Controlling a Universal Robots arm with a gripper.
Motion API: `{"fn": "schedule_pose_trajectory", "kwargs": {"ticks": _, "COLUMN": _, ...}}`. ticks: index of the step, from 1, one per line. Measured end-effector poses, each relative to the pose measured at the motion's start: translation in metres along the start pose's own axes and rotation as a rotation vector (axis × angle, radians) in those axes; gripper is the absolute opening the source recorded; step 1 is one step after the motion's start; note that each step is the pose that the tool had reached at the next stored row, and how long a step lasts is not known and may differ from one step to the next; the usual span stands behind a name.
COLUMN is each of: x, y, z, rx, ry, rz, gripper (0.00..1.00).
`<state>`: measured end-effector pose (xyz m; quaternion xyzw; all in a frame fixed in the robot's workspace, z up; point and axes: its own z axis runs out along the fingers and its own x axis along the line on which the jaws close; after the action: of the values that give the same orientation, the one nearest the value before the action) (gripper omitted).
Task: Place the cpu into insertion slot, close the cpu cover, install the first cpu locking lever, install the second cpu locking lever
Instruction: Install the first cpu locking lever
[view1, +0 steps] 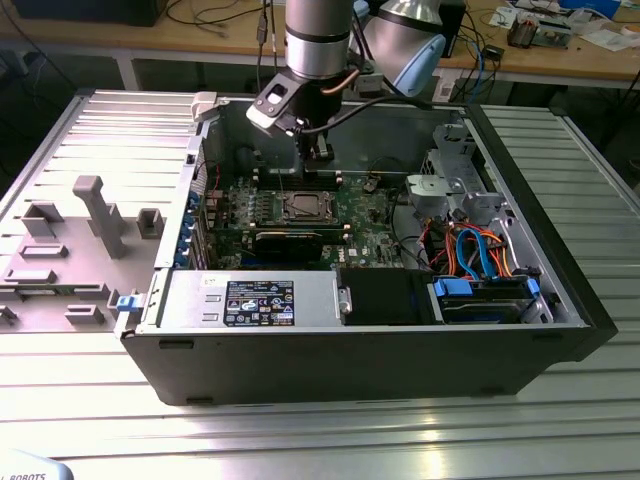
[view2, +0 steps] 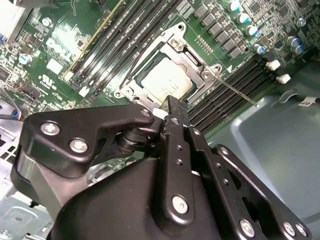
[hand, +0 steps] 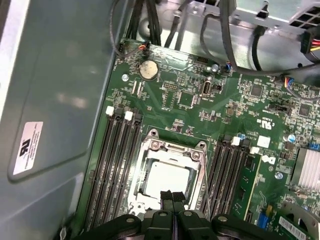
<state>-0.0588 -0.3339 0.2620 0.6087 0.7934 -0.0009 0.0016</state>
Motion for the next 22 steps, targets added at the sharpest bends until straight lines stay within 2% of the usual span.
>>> {"fn": "schedule_pose_trajectory", "kwargs": {"ticks": 3, "x": 0.0000, "y": 0.0000, "z": 0.0000, "rx": -0.0001, "ry": 0.0000, "rz": -0.039, "gripper": 0.11}}
{"fn": "schedule_pose_trajectory", "kwargs": {"ticks": 6, "x": 0.0000, "y": 0.0000, "z": 0.0000, "rx": -0.0002, "ry": 0.0000, "rz": -0.055, "gripper": 0.11}}
{"fn": "schedule_pose_trajectory", "kwargs": {"ticks": 20, "x": 0.0000, "y": -0.0001, "z": 0.0000, "rx": -0.0005, "ry": 0.0007, "rz": -0.056, "gripper": 0.11}}
{"fn": "schedule_pose_trajectory", "kwargs": {"ticks": 22, "x": 0.0000, "y": -0.0001, "z": 0.0000, "rx": -0.0005, "ry": 0.0009, "rz": -0.065, "gripper": 0.11}}
